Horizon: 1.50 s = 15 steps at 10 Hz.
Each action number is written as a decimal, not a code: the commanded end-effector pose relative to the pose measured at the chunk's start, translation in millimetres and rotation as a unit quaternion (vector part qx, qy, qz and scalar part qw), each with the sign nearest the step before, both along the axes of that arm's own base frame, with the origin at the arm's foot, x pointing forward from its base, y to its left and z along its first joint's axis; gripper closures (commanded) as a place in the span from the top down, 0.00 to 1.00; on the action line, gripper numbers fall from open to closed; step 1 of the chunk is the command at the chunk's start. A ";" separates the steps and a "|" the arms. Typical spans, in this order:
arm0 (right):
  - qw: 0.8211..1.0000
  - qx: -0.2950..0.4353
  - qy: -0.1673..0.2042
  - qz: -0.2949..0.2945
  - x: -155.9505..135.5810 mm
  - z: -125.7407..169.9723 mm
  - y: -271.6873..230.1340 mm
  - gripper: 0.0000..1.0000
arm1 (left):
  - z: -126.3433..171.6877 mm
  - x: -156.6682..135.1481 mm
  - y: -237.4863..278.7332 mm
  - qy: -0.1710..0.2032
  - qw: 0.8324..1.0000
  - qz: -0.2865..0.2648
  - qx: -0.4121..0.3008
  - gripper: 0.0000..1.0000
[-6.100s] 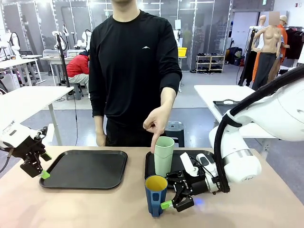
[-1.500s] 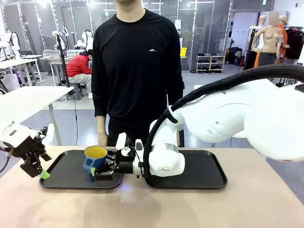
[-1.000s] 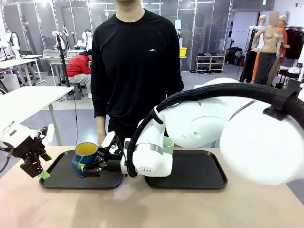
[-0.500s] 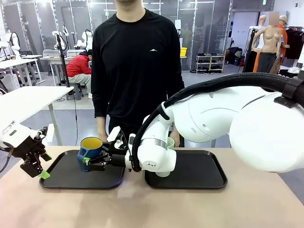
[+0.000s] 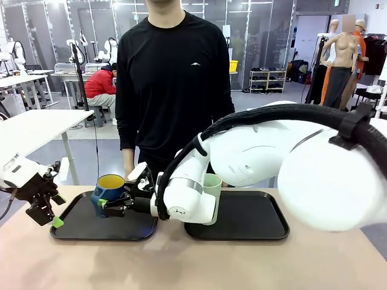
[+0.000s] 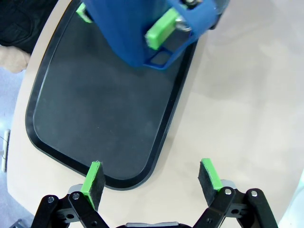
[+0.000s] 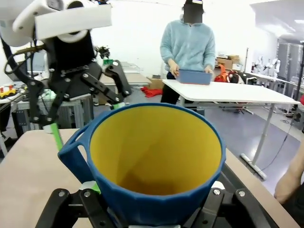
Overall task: Sort and store the cups by type.
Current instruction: Pick up the Handle plastic cup and place it into the empty Flat Tray.
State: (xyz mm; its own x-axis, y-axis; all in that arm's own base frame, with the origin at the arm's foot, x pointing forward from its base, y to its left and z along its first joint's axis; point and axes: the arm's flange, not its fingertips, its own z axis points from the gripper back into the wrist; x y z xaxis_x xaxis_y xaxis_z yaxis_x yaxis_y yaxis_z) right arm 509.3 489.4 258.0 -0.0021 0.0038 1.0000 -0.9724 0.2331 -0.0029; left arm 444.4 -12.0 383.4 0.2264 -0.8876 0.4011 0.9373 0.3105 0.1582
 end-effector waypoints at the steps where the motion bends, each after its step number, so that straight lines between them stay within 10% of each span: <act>1: 0.999 -0.024 -0.025 -0.036 -9.8 -21.1 13.0 0.74 | -2.6 1.1 0.1 -0.007 1.000 0.005 -0.003 1.00; 15: 0.993 -0.092 -0.002 -0.068 -19.6 -57.6 12.7 0.74 | -2.6 1.1 0.1 -0.007 1.000 0.005 -0.003 1.00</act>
